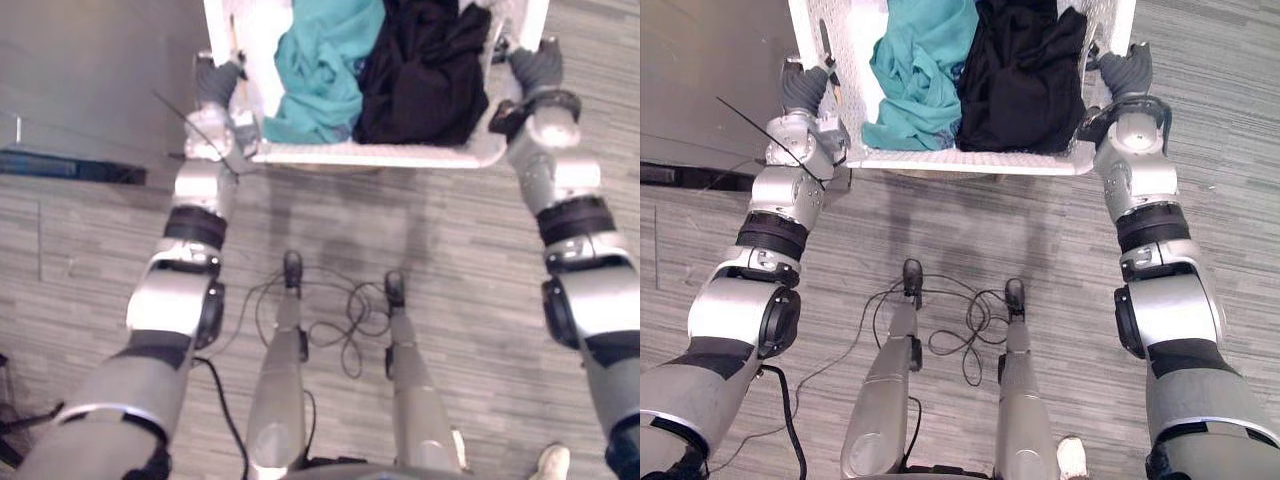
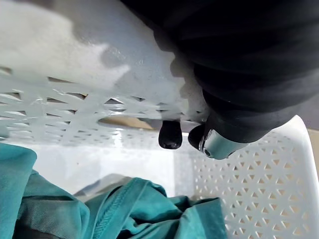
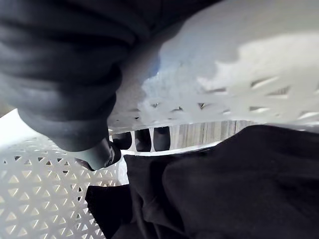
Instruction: Pick up the laundry basket with both hands and put the clothes into the washing machine.
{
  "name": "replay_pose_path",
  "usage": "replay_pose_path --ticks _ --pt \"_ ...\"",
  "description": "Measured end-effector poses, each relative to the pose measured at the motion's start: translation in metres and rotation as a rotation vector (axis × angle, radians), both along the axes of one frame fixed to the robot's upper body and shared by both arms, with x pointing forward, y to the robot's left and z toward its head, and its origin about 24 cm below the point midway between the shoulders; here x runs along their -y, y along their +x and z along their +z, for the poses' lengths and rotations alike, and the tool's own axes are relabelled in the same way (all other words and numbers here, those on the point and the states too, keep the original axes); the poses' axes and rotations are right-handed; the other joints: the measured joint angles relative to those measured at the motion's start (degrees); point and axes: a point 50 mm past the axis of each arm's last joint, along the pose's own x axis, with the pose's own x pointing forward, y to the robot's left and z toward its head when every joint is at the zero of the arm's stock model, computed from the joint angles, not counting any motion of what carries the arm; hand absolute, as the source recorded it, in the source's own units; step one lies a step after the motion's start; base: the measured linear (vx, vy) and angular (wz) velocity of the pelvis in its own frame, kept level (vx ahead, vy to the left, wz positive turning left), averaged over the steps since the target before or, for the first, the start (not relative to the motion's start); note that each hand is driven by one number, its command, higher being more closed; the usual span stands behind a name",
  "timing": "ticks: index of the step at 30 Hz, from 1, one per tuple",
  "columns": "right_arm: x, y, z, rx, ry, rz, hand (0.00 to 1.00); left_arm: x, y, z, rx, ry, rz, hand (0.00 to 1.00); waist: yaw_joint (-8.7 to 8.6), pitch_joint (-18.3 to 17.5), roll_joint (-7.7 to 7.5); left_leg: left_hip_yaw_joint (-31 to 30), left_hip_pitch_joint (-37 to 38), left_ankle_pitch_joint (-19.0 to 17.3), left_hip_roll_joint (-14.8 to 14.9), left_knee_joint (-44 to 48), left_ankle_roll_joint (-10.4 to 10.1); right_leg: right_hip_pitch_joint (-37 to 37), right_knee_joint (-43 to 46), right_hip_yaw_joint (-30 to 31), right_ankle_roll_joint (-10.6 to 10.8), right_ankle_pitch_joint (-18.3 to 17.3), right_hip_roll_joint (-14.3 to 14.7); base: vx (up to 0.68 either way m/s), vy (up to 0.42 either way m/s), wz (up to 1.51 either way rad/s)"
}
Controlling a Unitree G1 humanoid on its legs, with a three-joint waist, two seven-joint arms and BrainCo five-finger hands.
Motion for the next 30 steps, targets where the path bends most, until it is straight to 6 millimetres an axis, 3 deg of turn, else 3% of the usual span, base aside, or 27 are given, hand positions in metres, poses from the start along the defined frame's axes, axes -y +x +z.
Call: replay_pose_path --ticks 5,14,15,16,24,30 --pt "-0.005 -0.002 0.018 0.044 -0.006 0.0 1.0 -0.001 -0.001 0.016 0.031 -0.008 0.024 1.0 1.65 0.0 -0.02 0.0 -3.5 -0.7 1.4 3.8 -0.6 -1.0 0.0 -1.8 -0.2 0.1 1.2 0.0 -0.014 0.05" --pt "-0.009 -0.005 0.039 0.093 -0.001 0.001 1.0 0.003 -0.004 0.038 0.067 -0.02 0.059 1.0 2.57 0.0 -0.02 -1.5 -7.6 -0.6 2.0 5.4 -0.5 -2.9 -0.1 -4.6 -0.8 0.6 1.9 -0.01 0.007 0.08" --pt "-0.009 -0.005 0.041 0.095 0.001 0.0 0.0 0.003 -0.004 0.04 0.07 -0.019 0.058 1.0 2.64 0.0 -0.02 -1.7 -7.8 -0.6 2.0 5.5 -0.5 -2.9 -0.1 -4.7 -0.9 0.6 1.9 0.0 0.007 0.08" --pt "-0.01 -0.005 0.042 0.098 0.002 0.0 0.0 0.004 -0.004 0.042 0.074 -0.019 0.059 0.0 2.76 0.0 -0.02 -1.8 -8.0 -0.6 2.0 5.6 -0.5 -2.9 -0.1 -5.0 -0.9 0.6 1.9 0.0 0.008 0.08" --pt "-0.012 -0.001 0.04 0.083 0.097 0.038 0.0 0.002 -0.006 0.049 0.077 -0.095 0.104 0.0 2.96 0.0 -0.02 -2.3 -8.3 -0.6 2.0 5.8 -0.5 -2.9 -0.2 -5.8 -0.9 0.6 1.9 0.0 0.003 0.02" --pt "-0.011 0.002 0.037 0.05 0.125 0.032 0.0 0.003 -0.01 0.072 0.132 -0.161 0.098 0.0 2.78 0.0 -0.02 -2.3 -9.6 -0.6 2.0 6.8 -0.5 -3.6 0.0 -5.8 -0.9 0.6 1.9 0.0 0.0 0.0"
